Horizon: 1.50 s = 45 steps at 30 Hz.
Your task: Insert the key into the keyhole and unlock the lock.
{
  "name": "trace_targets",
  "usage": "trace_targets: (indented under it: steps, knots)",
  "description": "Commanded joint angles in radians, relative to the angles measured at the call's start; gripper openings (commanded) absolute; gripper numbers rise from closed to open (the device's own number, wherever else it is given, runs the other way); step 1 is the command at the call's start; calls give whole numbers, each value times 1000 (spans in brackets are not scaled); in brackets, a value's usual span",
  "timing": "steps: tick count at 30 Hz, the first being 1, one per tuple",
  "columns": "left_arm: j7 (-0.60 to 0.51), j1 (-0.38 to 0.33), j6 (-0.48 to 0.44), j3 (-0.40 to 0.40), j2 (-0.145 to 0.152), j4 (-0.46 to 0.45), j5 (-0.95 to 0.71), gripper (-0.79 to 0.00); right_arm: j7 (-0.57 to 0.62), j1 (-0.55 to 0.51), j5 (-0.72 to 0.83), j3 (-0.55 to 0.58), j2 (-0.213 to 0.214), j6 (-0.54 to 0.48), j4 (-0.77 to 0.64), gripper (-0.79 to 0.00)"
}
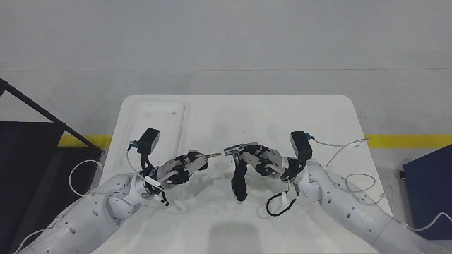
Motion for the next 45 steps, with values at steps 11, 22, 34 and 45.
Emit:
trace_targets:
  steps: [11, 22, 34, 45]
  knots:
    - [21, -12, 0, 21, 0, 15, 27, -785, 0, 0, 0, 0, 0, 0, 0, -785]
    - [40, -35, 0, 52, -14, 42, 27, -785, 0, 0, 0, 0, 0, 0, 0, -785]
    - [48, -49, 0, 64, -22, 46, 31, -785, 0, 0, 0, 0, 0, 0, 0, -785]
    - [36, -61, 0, 70, -26, 48, 37, -785, 0, 0, 0, 0, 0, 0, 0, -785]
